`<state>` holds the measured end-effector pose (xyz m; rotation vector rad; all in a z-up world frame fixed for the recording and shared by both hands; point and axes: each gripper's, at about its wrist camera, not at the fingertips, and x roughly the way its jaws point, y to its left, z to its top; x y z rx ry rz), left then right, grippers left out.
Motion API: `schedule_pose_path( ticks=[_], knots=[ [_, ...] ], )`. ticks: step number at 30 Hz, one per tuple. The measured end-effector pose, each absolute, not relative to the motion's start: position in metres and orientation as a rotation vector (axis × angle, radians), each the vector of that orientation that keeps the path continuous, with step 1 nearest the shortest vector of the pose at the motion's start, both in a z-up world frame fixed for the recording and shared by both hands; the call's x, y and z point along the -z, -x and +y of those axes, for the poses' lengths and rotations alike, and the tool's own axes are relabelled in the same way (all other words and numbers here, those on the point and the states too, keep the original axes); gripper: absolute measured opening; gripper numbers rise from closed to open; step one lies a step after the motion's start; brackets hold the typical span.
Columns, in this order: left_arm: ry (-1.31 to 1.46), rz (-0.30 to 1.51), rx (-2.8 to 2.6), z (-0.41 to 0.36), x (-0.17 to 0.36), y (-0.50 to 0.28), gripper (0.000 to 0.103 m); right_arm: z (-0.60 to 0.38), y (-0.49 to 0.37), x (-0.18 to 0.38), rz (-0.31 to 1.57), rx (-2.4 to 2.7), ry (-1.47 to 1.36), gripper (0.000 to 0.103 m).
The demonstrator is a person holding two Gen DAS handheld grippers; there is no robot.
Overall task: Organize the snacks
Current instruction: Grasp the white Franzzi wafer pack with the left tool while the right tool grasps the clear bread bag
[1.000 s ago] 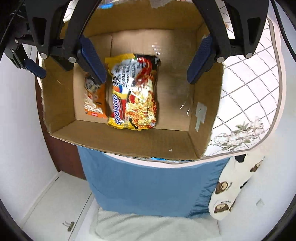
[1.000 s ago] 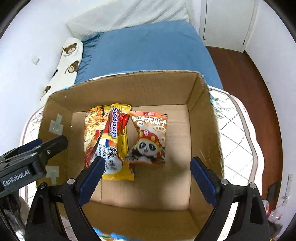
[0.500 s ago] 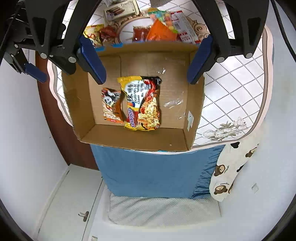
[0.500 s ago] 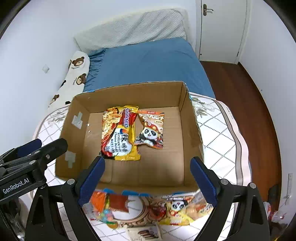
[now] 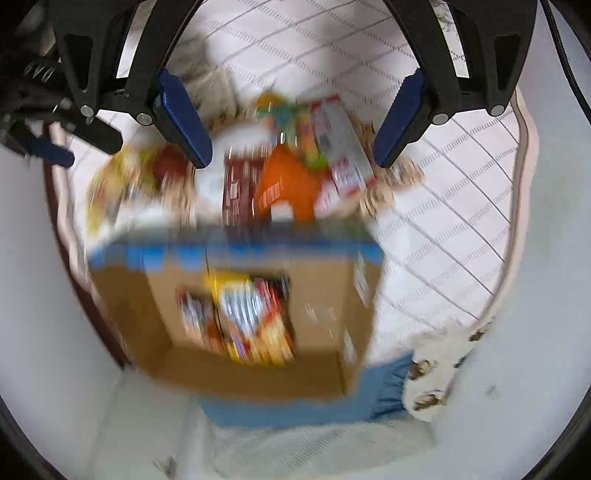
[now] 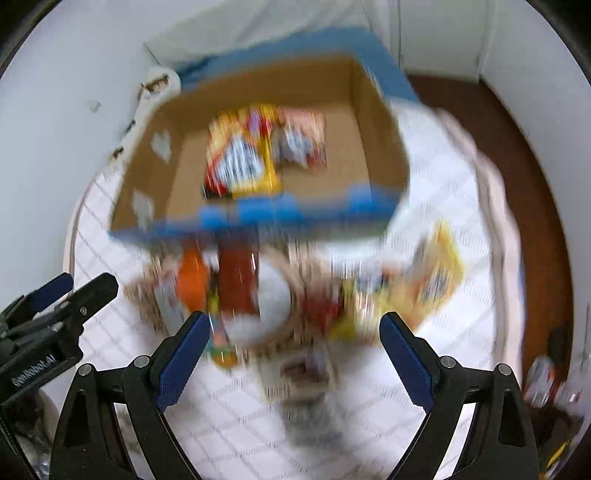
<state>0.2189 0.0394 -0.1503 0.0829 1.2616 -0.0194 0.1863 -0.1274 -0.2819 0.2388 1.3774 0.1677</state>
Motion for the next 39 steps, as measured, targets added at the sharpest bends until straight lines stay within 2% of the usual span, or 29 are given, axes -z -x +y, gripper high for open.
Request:
schedule_pose_path(
  ticks=[5, 9, 11, 14, 17, 18, 20, 22, 32, 39],
  knots=[
    [-0.381, 1.363, 0.198, -0.016, 0.225, -0.189, 0.09, -0.162, -0.139, 0.353, 1.537, -0.092, -0.375, 0.095],
    [-0.579, 1.391, 0.326, -0.063, 0.272, -0.183, 0.09, -0.188, -0.111, 0.379, 1.581, -0.018, -0.447, 0.094],
    [-0.659, 1.401, 0.388, -0.085, 0.292, -0.182, 0.09, -0.203, -0.099, 0.388, 1.584, 0.025, -0.489, 0.086],
    [-0.776, 1.413, 0.476, -0.112, 0.315, -0.178, 0.09, -0.225, -0.085, 0.397, 1.577, 0.076, -0.562, 0.079],
    [-0.812, 1.422, 0.538, -0.126, 0.326, -0.176, 0.089, -0.239, -0.074, 0.401, 1.575, 0.106, -0.627, 0.078],
    [-0.792, 1.429, 0.54, -0.128, 0.326, -0.178, 0.085, -0.243, -0.071, 0.401, 1.576, 0.112, -0.648, 0.078],
    [-0.695, 1.476, 0.545, -0.125, 0.322, -0.183, 0.063, -0.246, -0.067, 0.401, 1.577, 0.113, -0.684, 0.078],
    [-0.587, 1.528, 0.522, -0.116, 0.319, -0.187, 0.056, -0.246, -0.061, 0.403, 1.583, 0.107, -0.73, 0.078],
    [-0.153, 1.697, 0.249, -0.018, 0.328, -0.179, 0.054, -0.204, -0.051, 0.413, 1.673, 0.004, -0.85, 0.078],
    [-0.072, 1.703, 0.161, 0.022, 0.329, -0.161, 0.054, -0.162, -0.078, 0.451, 1.748, 0.055, -0.873, 0.078]
  ],
)
